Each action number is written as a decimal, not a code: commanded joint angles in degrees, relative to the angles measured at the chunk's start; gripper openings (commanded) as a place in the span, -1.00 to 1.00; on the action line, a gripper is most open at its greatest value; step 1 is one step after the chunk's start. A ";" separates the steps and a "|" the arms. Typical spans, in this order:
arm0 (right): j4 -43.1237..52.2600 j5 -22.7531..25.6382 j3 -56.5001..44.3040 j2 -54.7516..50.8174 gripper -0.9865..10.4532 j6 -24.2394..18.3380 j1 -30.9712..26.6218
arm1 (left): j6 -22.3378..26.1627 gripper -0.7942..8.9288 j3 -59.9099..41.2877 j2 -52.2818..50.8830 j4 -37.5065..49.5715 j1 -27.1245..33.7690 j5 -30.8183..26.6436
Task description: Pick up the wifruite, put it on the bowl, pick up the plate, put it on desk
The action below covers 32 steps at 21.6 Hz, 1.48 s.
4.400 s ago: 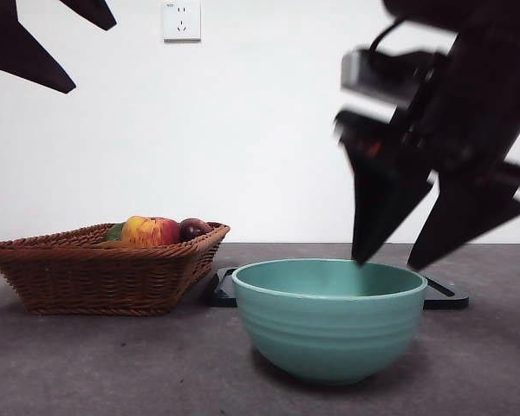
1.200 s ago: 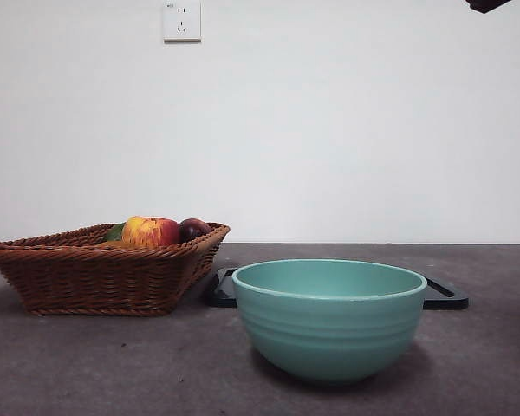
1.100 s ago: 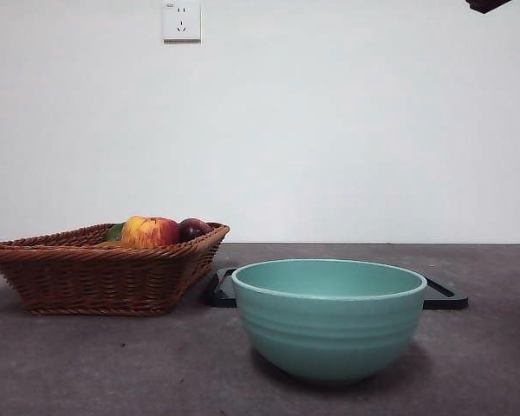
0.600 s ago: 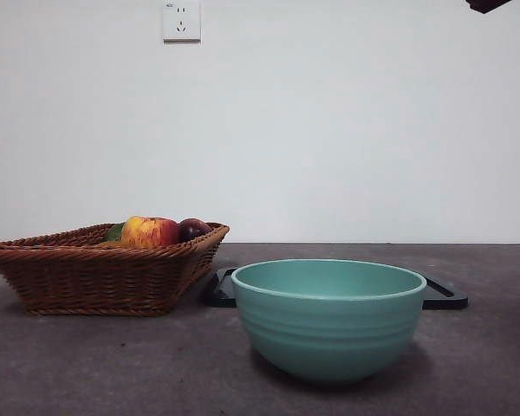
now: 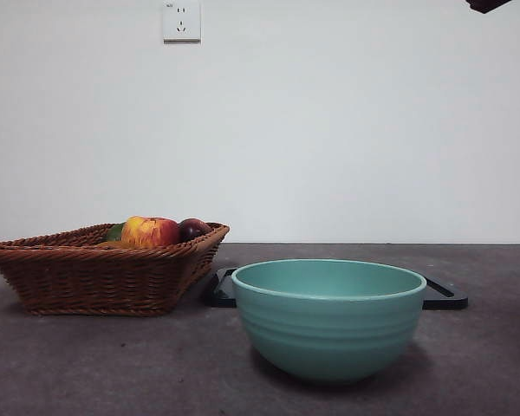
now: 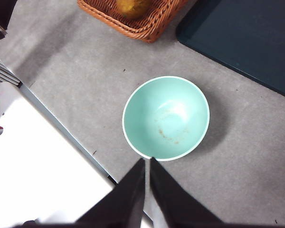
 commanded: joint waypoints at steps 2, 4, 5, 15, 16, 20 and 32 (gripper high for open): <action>0.57 0.15 0.96 0.44 -0.82 -0.57 0.48 | -0.42 -0.82 -1.14 -0.13 -0.50 0.17 -0.17; 0.57 0.13 0.96 0.44 -0.82 -0.57 0.48 | -0.39 -0.82 -1.14 -0.13 -0.48 0.17 -0.17; 0.55 0.15 0.96 0.44 -0.82 -0.57 0.48 | -0.39 -0.82 -1.14 -0.13 -0.48 0.17 -0.17; 0.55 0.15 0.96 0.44 -0.82 -0.57 0.48 | -0.39 -0.82 -1.14 -0.13 -0.48 0.17 -0.17; 0.55 0.15 0.96 0.44 -0.82 -0.57 0.48 | -0.39 -0.82 -1.14 -0.13 -0.48 0.17 -0.17; 0.52 -0.07 0.96 0.15 -0.82 -0.61 0.61 | -0.39 -0.82 -1.14 -0.13 -0.48 0.17 -0.17; 37.73 6.23 -19.34 -19.56 -0.82 -11.26 -31.85 | -0.39 -0.82 -1.11 -0.13 -0.48 0.17 -0.15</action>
